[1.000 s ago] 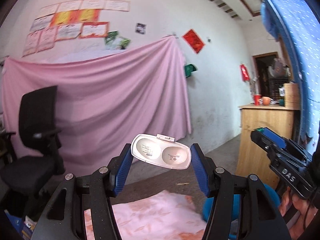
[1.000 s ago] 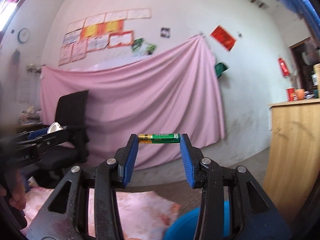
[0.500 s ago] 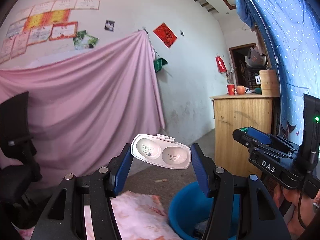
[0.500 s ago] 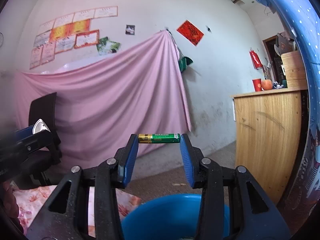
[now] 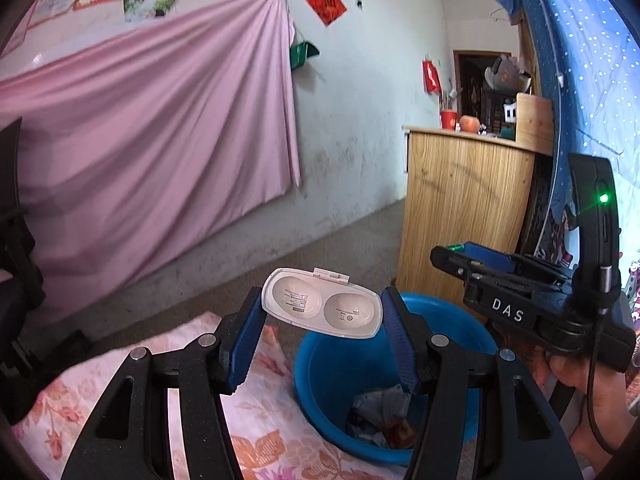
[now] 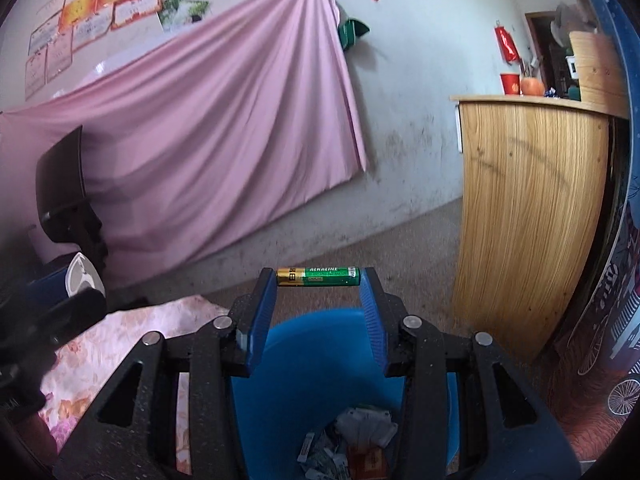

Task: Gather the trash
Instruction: 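Open both tools to drop the battery and earbud case into the basin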

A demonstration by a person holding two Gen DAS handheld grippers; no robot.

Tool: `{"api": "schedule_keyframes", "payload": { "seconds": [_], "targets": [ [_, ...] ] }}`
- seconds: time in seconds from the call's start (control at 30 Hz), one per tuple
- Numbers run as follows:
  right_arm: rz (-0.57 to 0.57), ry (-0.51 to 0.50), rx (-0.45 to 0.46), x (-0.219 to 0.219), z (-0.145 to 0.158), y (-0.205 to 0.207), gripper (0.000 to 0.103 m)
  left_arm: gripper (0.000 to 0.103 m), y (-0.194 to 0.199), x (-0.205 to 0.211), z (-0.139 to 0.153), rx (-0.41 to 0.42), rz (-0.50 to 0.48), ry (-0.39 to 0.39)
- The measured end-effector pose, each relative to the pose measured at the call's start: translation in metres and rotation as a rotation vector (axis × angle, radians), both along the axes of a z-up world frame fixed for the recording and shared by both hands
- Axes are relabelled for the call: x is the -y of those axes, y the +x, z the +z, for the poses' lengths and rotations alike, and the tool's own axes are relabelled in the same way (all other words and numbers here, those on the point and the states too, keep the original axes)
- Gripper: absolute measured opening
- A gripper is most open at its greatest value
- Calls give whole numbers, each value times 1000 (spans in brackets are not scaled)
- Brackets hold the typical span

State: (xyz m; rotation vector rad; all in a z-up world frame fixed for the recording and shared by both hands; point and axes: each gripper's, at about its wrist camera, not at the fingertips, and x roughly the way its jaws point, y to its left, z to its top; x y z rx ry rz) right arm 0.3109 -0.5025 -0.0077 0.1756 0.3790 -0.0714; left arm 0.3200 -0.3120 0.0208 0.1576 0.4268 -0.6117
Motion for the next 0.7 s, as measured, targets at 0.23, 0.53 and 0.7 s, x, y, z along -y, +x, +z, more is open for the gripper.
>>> {"api": "schedule_keyframes", "payload": {
  "seconds": [0.23, 0.53, 0.7],
  "targets": [
    [6, 8, -59, 4, -10, 8, 71, 53, 14, 6, -10, -101, 6, 11],
    [10, 33, -111, 12, -18, 17, 71, 53, 22, 14, -20, -172, -3, 38],
    [10, 46, -127, 16, -21, 19, 71, 53, 24, 16, -23, -199, -6, 45]
  ]
}}
